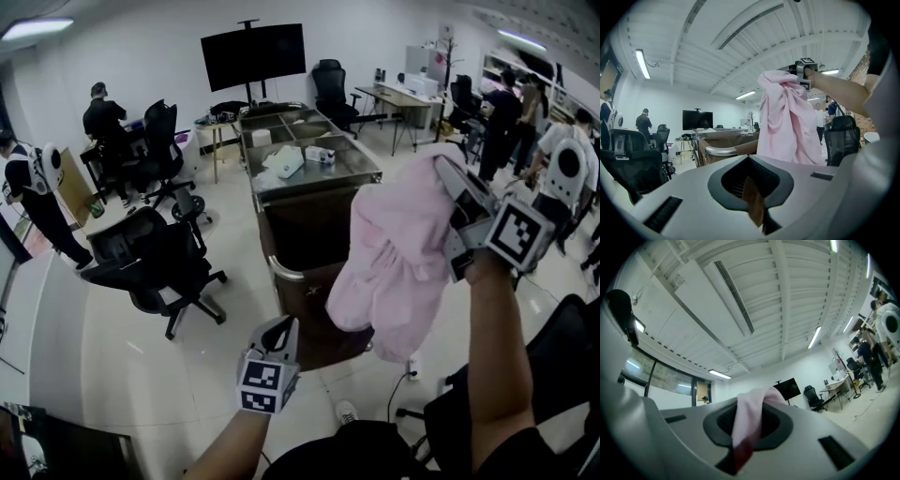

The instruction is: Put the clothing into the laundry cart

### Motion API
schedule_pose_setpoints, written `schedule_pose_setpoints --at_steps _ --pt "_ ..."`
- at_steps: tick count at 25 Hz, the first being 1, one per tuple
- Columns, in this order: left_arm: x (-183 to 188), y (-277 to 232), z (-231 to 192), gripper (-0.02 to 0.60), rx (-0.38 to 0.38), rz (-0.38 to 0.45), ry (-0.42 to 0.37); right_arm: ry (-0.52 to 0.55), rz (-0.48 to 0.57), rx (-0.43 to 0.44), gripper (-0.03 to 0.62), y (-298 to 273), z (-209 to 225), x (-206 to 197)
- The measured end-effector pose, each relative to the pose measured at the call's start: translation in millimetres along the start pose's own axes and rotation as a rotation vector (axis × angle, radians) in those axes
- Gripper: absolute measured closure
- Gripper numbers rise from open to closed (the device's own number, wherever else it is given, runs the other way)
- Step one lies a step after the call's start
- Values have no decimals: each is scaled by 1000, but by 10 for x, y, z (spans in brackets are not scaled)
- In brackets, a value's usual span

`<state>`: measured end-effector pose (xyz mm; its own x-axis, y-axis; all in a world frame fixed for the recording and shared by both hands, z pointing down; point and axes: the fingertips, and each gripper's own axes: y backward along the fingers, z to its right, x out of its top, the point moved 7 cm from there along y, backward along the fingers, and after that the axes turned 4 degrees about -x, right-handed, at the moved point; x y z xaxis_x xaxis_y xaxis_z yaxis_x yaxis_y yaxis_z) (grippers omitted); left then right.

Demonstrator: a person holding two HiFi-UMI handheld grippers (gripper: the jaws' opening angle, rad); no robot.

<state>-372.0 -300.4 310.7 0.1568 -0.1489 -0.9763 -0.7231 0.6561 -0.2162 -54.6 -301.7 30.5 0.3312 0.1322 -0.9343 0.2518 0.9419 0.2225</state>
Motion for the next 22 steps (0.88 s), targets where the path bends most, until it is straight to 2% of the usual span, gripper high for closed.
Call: schedule_pose_setpoints --at_steps 4,12,17,22 --pt "71 -137 -184 583 58 5 10 1 -45 33 551 -512 150 -172" --pt "378 -475 -591 583 206 23 43 -38 -195 95 551 -1624 672 -840" --pt "580 -751 -693 583 250 17 50 -57 -294 108 551 -2092 986 -1255" --pt "754 -908 -698 583 267 18 55 -38 -439 119 547 -2400 1237 -1766"
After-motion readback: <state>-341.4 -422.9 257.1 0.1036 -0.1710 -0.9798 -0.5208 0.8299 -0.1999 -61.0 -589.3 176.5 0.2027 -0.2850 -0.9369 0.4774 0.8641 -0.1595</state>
